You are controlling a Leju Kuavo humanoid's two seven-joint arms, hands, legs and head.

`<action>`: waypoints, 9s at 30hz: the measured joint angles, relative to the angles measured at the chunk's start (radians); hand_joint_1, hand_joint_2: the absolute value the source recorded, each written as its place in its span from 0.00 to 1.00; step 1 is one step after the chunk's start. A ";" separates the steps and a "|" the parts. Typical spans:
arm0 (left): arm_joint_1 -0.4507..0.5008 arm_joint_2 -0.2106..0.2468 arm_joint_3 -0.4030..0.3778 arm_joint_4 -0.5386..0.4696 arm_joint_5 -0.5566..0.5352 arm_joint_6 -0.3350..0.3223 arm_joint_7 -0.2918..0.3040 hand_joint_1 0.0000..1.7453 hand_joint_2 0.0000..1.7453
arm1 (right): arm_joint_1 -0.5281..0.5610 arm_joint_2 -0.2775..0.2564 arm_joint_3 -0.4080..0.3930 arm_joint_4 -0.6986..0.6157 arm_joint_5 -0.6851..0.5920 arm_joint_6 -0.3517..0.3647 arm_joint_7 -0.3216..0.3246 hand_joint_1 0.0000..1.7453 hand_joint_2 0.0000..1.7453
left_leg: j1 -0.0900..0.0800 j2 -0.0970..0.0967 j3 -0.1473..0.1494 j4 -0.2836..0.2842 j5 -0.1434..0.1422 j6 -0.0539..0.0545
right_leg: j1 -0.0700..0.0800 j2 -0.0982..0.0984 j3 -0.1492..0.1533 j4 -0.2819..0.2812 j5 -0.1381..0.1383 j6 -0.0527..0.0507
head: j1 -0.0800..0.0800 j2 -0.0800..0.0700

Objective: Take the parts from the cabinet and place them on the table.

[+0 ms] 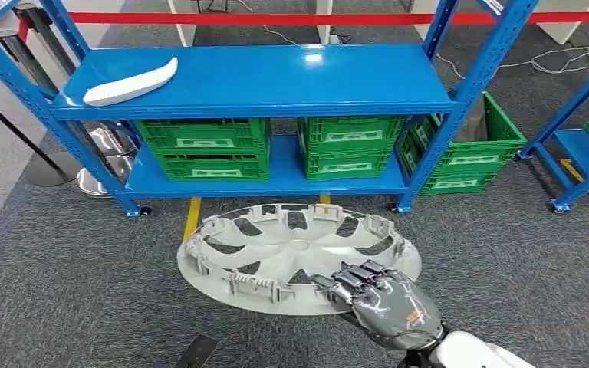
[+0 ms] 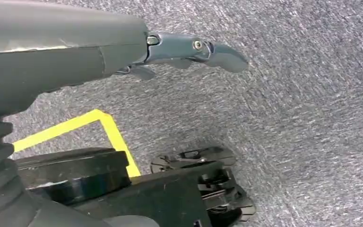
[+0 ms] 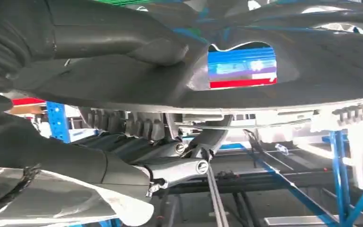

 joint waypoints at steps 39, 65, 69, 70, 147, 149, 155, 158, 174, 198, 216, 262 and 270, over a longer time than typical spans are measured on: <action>-0.001 0.007 0.008 0.000 -0.030 0.000 -0.001 0.00 1.00 | 0.030 -0.005 -0.023 -0.024 -0.056 0.000 -0.024 1.00 1.00 | 0.024 0.089 -0.015 0.017 0.009 -0.036 | -0.025 -0.022 -0.010 0.039 -0.028 0.011 | 0.007 0.000; 0.003 0.007 0.022 0.000 -0.048 0.003 -0.004 0.00 1.00 | 0.065 -0.020 -0.036 -0.039 -0.054 -0.010 -0.026 1.00 1.00 | 0.009 0.109 0.002 0.011 -0.007 -0.011 | 0.000 -0.030 -0.009 0.023 -0.017 0.007 | 0.010 0.000; 0.002 0.009 0.022 0.000 -0.053 0.009 -0.006 0.00 1.00 | 0.069 -0.021 -0.041 -0.047 -0.052 -0.018 -0.026 1.00 1.00 | 0.018 0.025 -0.045 0.138 -0.105 -0.028 | -0.010 0.006 -0.013 0.015 -0.002 -0.020 | 0.008 0.000; 0.003 0.011 0.023 0.000 -0.053 0.010 -0.005 0.00 1.00 | 0.071 -0.021 -0.041 -0.048 -0.050 -0.021 -0.026 1.00 1.00 | 0.018 0.016 -0.080 0.224 -0.145 -0.030 | -0.009 0.017 -0.015 0.015 -0.001 -0.022 | 0.008 0.000; -0.003 0.048 0.058 -0.001 -0.099 -0.011 -0.021 0.00 1.00 | 0.111 0.082 -0.065 0.020 0.063 -0.085 -0.029 1.00 1.00 | 0.016 0.018 0.017 -0.009 -0.009 0.023 | -0.003 0.014 -0.167 0.263 -0.106 0.017 | 0.026 0.000; -0.004 0.050 0.065 -0.001 -0.098 -0.015 -0.021 0.00 1.00 | 0.110 0.100 -0.049 0.046 0.076 -0.106 -0.013 1.00 1.00 | 0.016 0.044 0.016 -0.009 -0.010 0.022 | -0.007 0.010 -0.188 0.309 -0.104 0.023 | 0.025 0.000; -0.004 0.057 0.096 -0.001 -0.066 -0.024 -0.042 0.00 1.00 | 0.055 0.145 -0.010 0.097 0.039 -0.096 -0.006 1.00 1.00 | 0.006 0.099 0.025 -0.002 -0.024 -0.003 | 0.002 -0.059 -0.018 0.013 0.001 -0.001 | 0.023 0.000; -0.005 0.058 0.102 -0.001 -0.061 -0.024 -0.046 0.00 1.00 | 0.039 0.161 0.002 0.111 0.036 -0.090 -0.006 1.00 1.00 | 0.011 0.125 0.030 0.000 -0.034 -0.019 | 0.002 -0.026 -0.020 0.009 0.005 -0.022 | 0.026 0.000; 0.000 0.064 0.129 -0.002 -0.072 -0.020 -0.054 0.00 1.00 | 0.114 0.149 -0.043 0.114 0.077 -0.145 0.084 1.00 1.00 | 0.023 -0.049 0.008 -0.004 -0.004 0.011 | -0.005 0.101 -0.054 0.023 0.009 0.002 | 0.016 0.000; -0.009 0.051 0.156 -0.003 -0.111 0.017 -0.087 0.00 1.00 | 0.356 0.038 -0.225 -0.046 0.179 -0.219 0.177 1.00 1.00 | 0.013 -0.025 -0.008 0.084 -0.031 0.002 | 0.008 0.090 -0.009 0.006 0.008 -0.030 | 0.015 0.000; 0.010 0.072 0.195 -0.006 -0.115 0.003 -0.166 0.00 1.00 | 0.433 0.016 -0.283 -0.054 0.312 -0.249 0.242 1.00 1.00 | 0.010 0.086 0.035 -0.003 -0.029 -0.007 | -0.004 -0.055 -0.006 0.008 -0.007 0.016 | 0.023 0.000; 0.010 0.004 0.134 -0.006 -0.231 -0.118 -0.159 0.00 1.00 | 0.539 -0.318 -0.634 -0.257 0.129 -0.161 0.097 1.00 1.00 | -0.004 -0.073 0.006 0.021 -0.016 0.044 | -0.001 0.122 -0.013 0.015 -0.003 -0.002 | 0.021 0.000; 0.000 -0.003 0.138 -0.007 -0.248 -0.107 -0.132 0.00 1.00 | 0.548 -0.308 -0.681 -0.256 0.129 -0.163 0.068 1.00 1.00 | 0.005 0.028 0.022 -0.024 0.000 0.041 | -0.010 0.012 -0.162 0.284 -0.134 0.039 | 0.032 0.000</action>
